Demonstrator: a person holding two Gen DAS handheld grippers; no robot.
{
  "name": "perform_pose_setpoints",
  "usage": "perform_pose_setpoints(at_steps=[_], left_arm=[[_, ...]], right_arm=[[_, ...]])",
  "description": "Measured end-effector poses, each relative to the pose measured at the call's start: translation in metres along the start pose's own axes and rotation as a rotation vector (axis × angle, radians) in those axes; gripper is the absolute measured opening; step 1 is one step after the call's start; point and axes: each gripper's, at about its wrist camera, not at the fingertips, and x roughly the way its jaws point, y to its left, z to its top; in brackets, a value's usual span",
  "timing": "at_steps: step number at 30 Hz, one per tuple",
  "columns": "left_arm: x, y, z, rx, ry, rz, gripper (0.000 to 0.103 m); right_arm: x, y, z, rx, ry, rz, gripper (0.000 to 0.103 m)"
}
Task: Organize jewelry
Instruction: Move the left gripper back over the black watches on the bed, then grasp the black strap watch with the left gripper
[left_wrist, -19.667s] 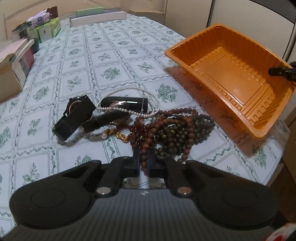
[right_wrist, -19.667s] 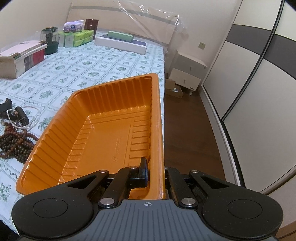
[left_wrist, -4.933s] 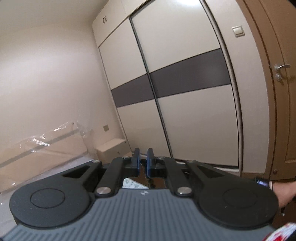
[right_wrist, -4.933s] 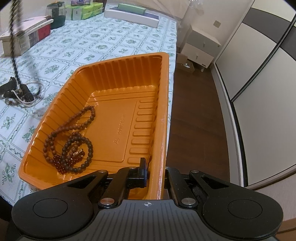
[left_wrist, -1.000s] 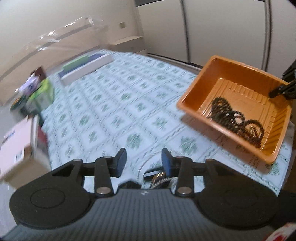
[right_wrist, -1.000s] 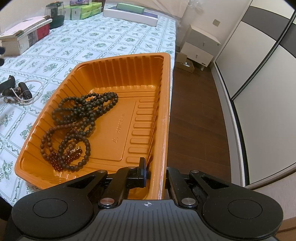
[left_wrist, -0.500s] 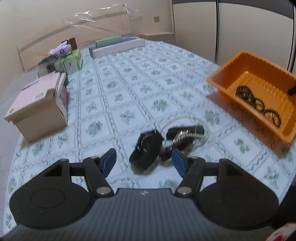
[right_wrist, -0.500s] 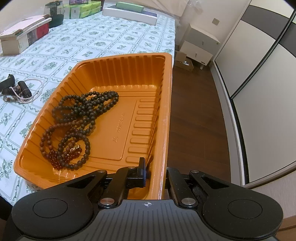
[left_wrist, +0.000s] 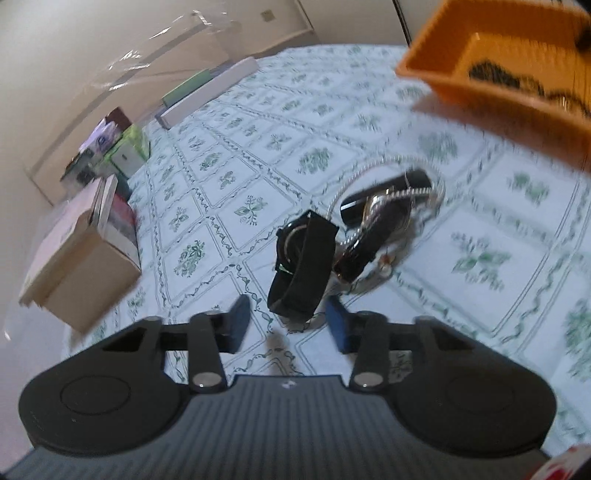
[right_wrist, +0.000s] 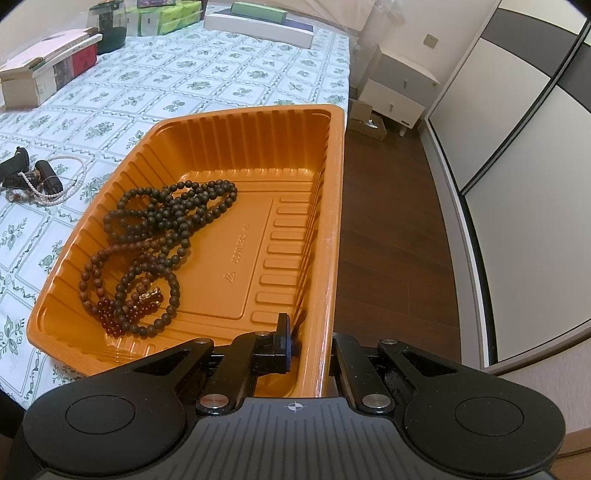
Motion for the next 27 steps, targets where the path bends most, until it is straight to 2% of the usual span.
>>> perform_pose_setpoints(at_steps=[2,5,12,17,22,24,26,27], left_arm=[[0.003,-0.004,0.0,0.039,0.0,0.011,0.028],[0.006,-0.009,0.0,0.096,-0.001,0.039,0.022],[0.006,-0.011,0.005,0.168,-0.013,0.06,0.025],[0.011,-0.003,0.008,0.117,-0.007,0.037,0.036],[0.021,0.016,0.011,-0.02,0.019,-0.017,0.038],[0.023,0.02,0.011,-0.055,0.027,-0.037,0.037],[0.024,0.024,0.012,-0.076,0.029,-0.055,0.024],[0.024,0.025,0.012,-0.081,0.034,-0.058,0.021]], right_arm=[[0.001,0.0,0.0,-0.001,0.001,-0.001,0.003],[0.001,-0.001,0.0,0.001,0.003,0.0,0.003],[0.001,-0.001,0.0,0.0,0.003,-0.001,0.003],[0.002,-0.001,0.0,0.0,0.003,-0.001,0.003],[0.002,-0.001,0.0,0.001,0.004,-0.001,0.003],[0.002,-0.001,0.0,0.001,0.004,0.0,0.003],[0.001,-0.001,0.0,0.0,0.003,-0.001,0.003],[0.002,-0.001,0.0,0.0,0.003,-0.001,0.003]])
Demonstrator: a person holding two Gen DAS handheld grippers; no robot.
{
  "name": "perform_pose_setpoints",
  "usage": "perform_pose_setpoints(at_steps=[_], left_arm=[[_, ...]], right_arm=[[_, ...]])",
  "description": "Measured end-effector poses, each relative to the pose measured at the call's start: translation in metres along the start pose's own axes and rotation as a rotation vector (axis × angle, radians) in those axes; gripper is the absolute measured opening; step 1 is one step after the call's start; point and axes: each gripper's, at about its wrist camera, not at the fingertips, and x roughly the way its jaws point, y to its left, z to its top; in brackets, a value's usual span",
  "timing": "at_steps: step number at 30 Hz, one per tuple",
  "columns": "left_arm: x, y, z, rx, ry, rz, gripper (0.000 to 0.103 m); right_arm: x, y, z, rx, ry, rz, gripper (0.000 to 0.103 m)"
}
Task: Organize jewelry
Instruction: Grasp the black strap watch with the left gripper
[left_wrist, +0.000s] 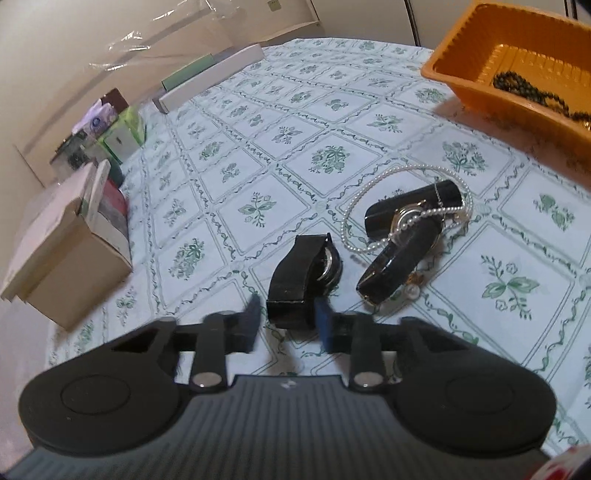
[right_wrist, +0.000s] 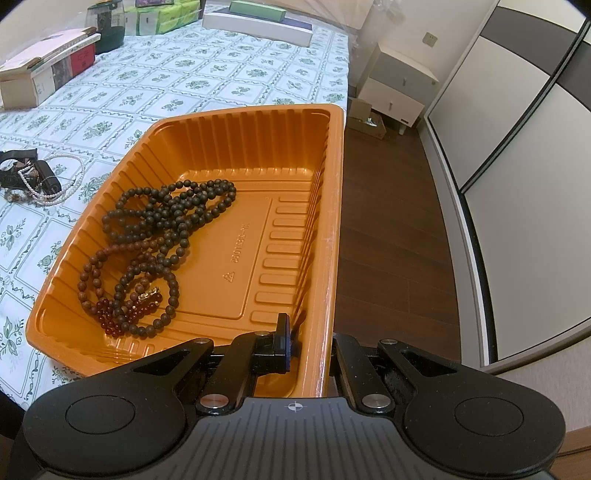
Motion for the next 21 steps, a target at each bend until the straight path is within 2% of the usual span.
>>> perform_pose_setpoints(at_steps=[13,21], left_arm=[[-0.029,0.005,0.019,0.053,-0.047,0.05,0.019],[-0.041,0.01,0.03,0.053,-0.061,0.049,0.018]], right_arm=[[0.0,0.0,0.0,-0.001,0.001,0.0,0.003],[-0.001,0.0,0.0,-0.002,0.0,0.0,0.003]])
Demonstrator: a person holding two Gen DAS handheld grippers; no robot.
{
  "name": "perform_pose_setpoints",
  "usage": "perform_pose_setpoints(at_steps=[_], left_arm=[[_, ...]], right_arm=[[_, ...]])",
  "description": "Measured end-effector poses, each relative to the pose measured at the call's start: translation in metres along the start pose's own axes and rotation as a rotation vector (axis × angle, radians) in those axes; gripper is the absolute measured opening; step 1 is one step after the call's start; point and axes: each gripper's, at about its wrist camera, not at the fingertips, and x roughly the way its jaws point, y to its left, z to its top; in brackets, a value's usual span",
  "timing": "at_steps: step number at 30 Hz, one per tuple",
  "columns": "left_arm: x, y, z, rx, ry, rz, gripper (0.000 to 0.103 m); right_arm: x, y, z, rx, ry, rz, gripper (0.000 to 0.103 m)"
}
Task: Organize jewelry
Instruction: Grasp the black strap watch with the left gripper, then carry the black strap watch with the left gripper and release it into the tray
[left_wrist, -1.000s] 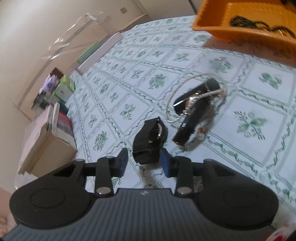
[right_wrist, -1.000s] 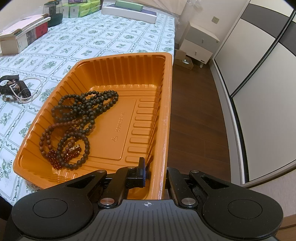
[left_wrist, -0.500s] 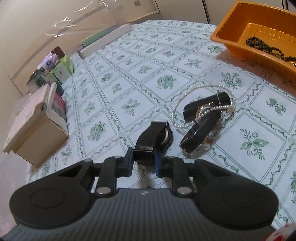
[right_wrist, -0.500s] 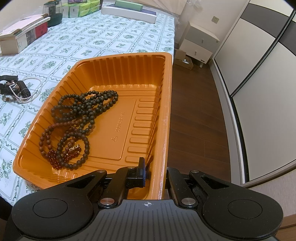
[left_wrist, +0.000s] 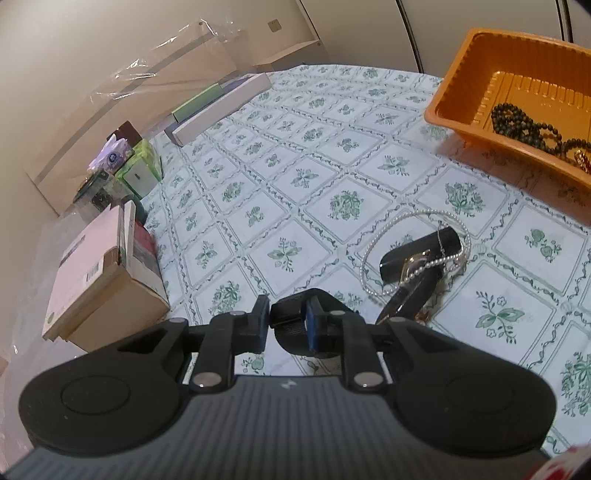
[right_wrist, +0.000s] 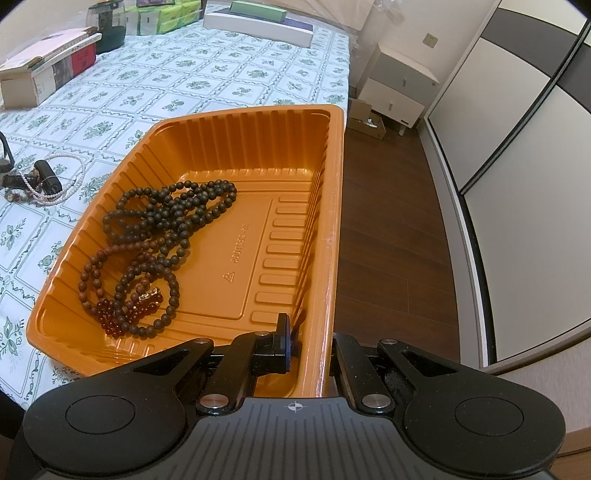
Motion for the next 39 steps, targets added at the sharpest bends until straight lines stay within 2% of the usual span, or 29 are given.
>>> perform_pose_setpoints(at_steps=[6,15,28,33,39], left_arm=[[-0.011,0.002,0.013,-0.012,-0.032,-0.021,0.018],[-0.03,-0.016,0.052,-0.039,-0.115,-0.129,0.018],[-0.039,-0.103,0.118,-0.021,-0.229,-0.365,0.018],[-0.036,-0.139,0.128,0.005,-0.23,-0.429,0.018],[-0.028,-0.17,0.13,-0.015,-0.203,-0.487,0.018]], right_arm=[[0.0,0.0,0.0,-0.001,0.0,0.0,0.003],[0.0,0.0,-0.001,0.001,-0.001,0.0,0.003],[-0.001,0.0,0.0,0.001,-0.002,0.001,0.003],[-0.002,0.0,0.0,0.0,-0.003,0.001,0.003],[-0.002,0.0,0.0,-0.001,-0.002,0.001,0.003]])
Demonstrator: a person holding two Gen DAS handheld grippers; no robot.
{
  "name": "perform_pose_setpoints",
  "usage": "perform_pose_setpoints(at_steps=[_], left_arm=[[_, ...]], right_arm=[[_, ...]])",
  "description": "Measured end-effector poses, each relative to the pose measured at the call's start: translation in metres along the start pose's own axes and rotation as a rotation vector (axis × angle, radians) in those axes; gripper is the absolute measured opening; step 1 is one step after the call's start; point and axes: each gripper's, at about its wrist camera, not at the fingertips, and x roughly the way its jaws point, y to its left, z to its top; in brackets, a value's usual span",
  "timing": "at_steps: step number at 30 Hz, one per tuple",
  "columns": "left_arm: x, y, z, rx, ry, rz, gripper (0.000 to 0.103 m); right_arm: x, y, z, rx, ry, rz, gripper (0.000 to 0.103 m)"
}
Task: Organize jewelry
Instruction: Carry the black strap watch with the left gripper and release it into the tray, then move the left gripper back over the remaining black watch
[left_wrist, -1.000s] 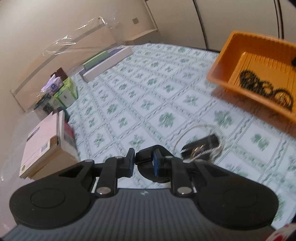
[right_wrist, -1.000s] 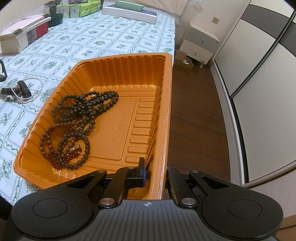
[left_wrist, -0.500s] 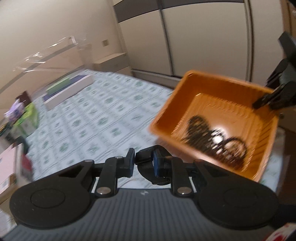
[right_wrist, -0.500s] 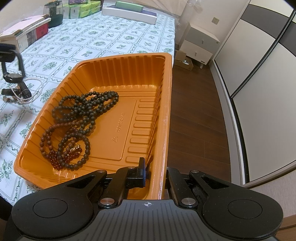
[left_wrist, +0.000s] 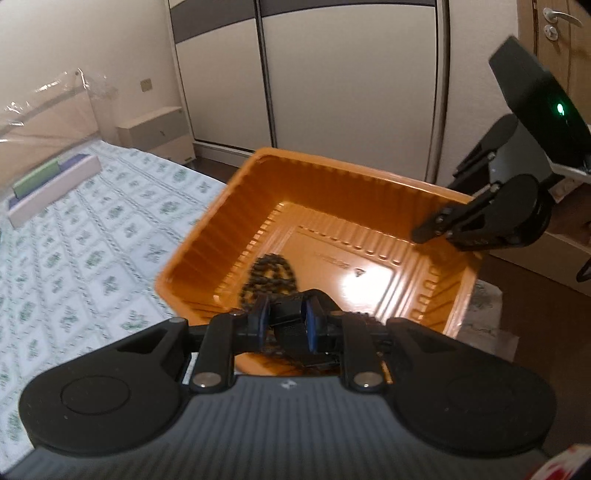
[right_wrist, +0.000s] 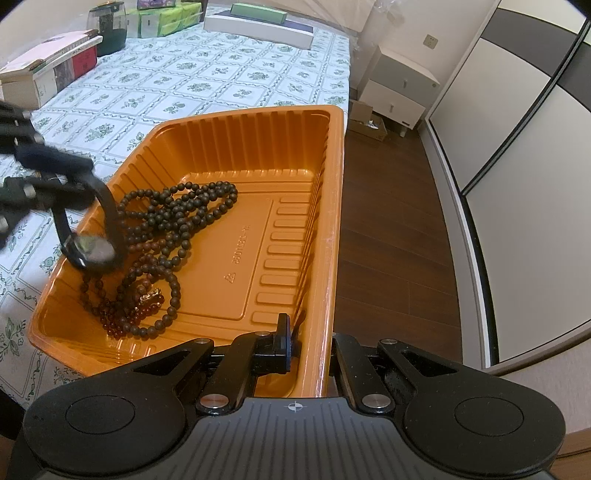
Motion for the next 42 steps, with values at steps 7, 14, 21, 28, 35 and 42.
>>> perform_pose_setpoints(at_steps=[7,14,21,28,35,42], left_arm=[[0.015,-0.016,-0.001,-0.014,0.014,-0.05,0.019],[0.011,-0.011,0.001,-0.045,0.001,-0.071,0.024],[-0.015,0.012,-0.007,-0.065,-0.026,0.0,0.033],[-0.053,0.057,-0.039,-0.155,-0.028,0.137,0.037],[-0.09,0.117,-0.087,-0.288,0.008,0.322,0.037],[-0.108,0.145,-0.13,-0.358,0.052,0.394,0.037]], right_arm=[[0.0,0.0,0.0,0.0,-0.001,0.001,0.003],[0.0,0.001,-0.001,-0.003,0.0,0.001,0.003],[0.001,0.0,-0.001,0.0,0.0,0.003,0.003],[0.0,0.0,-0.001,0.002,-0.001,0.003,0.003],[0.0,0.0,-0.001,0.003,0.0,0.002,0.003],[-0.001,0.0,-0.001,0.003,0.0,0.002,0.003]])
